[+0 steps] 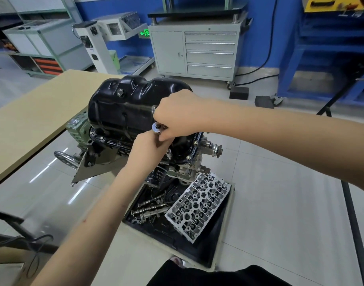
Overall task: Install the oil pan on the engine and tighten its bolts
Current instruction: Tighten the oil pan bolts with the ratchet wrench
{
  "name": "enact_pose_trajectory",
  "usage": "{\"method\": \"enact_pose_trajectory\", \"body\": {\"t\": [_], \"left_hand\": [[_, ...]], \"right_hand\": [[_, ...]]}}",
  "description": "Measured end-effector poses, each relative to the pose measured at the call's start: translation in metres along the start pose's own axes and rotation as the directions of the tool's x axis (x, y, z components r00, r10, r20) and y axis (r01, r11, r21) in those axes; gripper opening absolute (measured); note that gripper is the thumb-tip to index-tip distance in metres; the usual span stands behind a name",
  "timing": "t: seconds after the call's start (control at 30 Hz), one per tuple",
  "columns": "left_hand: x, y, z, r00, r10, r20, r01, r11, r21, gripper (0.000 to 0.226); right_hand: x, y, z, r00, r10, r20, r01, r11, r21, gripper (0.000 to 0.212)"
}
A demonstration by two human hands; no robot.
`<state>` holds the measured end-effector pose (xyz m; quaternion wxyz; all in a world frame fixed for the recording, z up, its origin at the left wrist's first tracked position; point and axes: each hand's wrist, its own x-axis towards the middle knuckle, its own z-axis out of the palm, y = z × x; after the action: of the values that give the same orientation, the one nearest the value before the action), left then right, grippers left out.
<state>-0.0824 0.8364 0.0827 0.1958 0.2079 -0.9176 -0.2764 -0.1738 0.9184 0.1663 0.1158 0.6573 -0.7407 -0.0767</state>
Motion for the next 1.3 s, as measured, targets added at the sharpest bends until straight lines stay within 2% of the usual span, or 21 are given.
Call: {"method": "enact_pose_trajectory", "body": {"t": [0.13, 0.23, 0.3, 0.43, 0.53, 0.6, 0.63, 0.67, 0.73, 0.8, 0.87, 0.97, 1.07, 1.1, 1.13, 1.17, 1.2, 1.23, 1.3], "left_hand": [[0.0, -0.006, 0.003, 1.0, 0.0, -0.03, 0.0, 1.0, -0.001, 0.04], [0.002, -0.009, 0.002, 1.0, 0.019, -0.017, -0.018, 0.999, 0.029, 0.043], [0.004, -0.011, -0.001, 0.999, 0.035, -0.004, -0.035, 0.999, 0.029, 0.039], [0.003, -0.014, -0.005, 0.996, 0.074, 0.041, -0.076, 0.996, 0.042, 0.036], [0.002, -0.018, -0.005, 0.995, 0.084, 0.061, -0.087, 0.995, 0.048, 0.041], [0.001, -0.022, -0.006, 0.995, 0.068, 0.069, -0.069, 0.998, 0.011, 0.037], [0.001, -0.025, -0.007, 0.995, 0.061, 0.074, -0.06, 0.998, -0.016, 0.031], [0.001, -0.026, -0.007, 0.995, 0.06, 0.081, -0.058, 0.998, -0.032, 0.025], [0.001, -0.026, -0.007, 0.991, 0.078, 0.105, -0.076, 0.997, -0.03, 0.021], [0.003, -0.025, -0.006, 0.989, 0.085, 0.124, -0.08, 0.996, -0.043, 0.021], [0.005, -0.026, -0.007, 0.99, 0.068, 0.123, -0.06, 0.996, -0.069, 0.022], [0.006, -0.025, -0.005, 0.993, 0.078, 0.084, -0.075, 0.997, -0.036, 0.026], [0.006, -0.023, -0.002, 0.992, 0.088, 0.093, -0.088, 0.996, -0.009, 0.03], [0.006, -0.023, -0.001, 0.991, 0.078, 0.105, -0.077, 0.997, -0.011, 0.03], [0.005, -0.023, -0.002, 0.992, 0.06, 0.112, -0.058, 0.998, -0.019, 0.03], [0.004, -0.023, -0.002, 0.993, 0.04, 0.114, -0.037, 0.999, -0.03, 0.03], [0.004, -0.022, -0.003, 0.994, 0.024, 0.111, -0.019, 0.999, -0.043, 0.03], [0.004, -0.021, -0.003, 0.994, 0.01, 0.108, -0.004, 0.999, -0.05, 0.029], [0.004, -0.019, -0.003, 0.994, -0.004, 0.109, 0.009, 0.999, -0.042, 0.03]], "right_hand": [[0.004, -0.008, 0.007, 0.995, 0.097, -0.02, -0.095, 0.991, 0.089, 0.043], [0.006, -0.007, 0.012, 0.99, 0.138, -0.008, -0.135, 0.979, 0.155, 0.043], [0.008, -0.001, 0.012, 0.996, 0.093, -0.017, -0.088, 0.982, 0.166, 0.037], [0.008, 0.014, 0.01, 0.994, -0.11, 0.016, 0.106, 0.978, 0.18, 0.028], [0.002, 0.024, 0.007, 0.988, -0.155, 0.01, 0.147, 0.955, 0.257, 0.026], [-0.001, 0.037, 0.006, 0.99, -0.107, 0.086, 0.072, 0.937, 0.342, 0.026], [-0.002, 0.046, 0.005, 0.977, -0.071, 0.201, -0.02, 0.91, 0.415, 0.03], [-0.004, 0.056, 0.005, 0.933, -0.053, 0.356, -0.144, 0.851, 0.505, 0.033], [-0.008, 0.071, 0.01, 0.782, -0.14, 0.607, -0.367, 0.684, 0.63, 0.033], [-0.017, 0.069, 0.017, 0.695, -0.286, 0.66, -0.458, 0.531, 0.713, 0.033], [-0.029, 0.057, 0.029, 0.74, -0.369, 0.562, -0.5, 0.257, 0.827, 0.032], [-0.049, 0.026, 0.045, 0.864, -0.304, 0.403, -0.475, -0.222, 0.851, 0.025], [-0.067, -0.017, 0.053, 0.918, -0.187, 0.35, -0.393, -0.55, 0.737, 0.023], [-0.069, -0.029, 0.054, 0.918, -0.143, 0.37, -0.373, -0.628, 0.683, 0.026], [-0.07, -0.037, 0.054, 0.912, -0.103, 0.396, -0.36, -0.663, 0.656, 0.03], [-0.069, -0.042, 0.054, 0.906, -0.065, 0.418, -0.359, -0.643, 0.677, 0.032], [-0.067, -0.042, 0.051, 0.899, -0.03, 0.437, -0.377, -0.559, 0.738, 0.033], [-0.065, -0.038, 0.047, 0.895, 0.003, 0.446, -0.405, -0.411, 0.817, 0.032], [-0.061, -0.022, 0.038, 0.9, 0.048, 0.433, -0.435, 0.043, 0.899, 0.026]]}}
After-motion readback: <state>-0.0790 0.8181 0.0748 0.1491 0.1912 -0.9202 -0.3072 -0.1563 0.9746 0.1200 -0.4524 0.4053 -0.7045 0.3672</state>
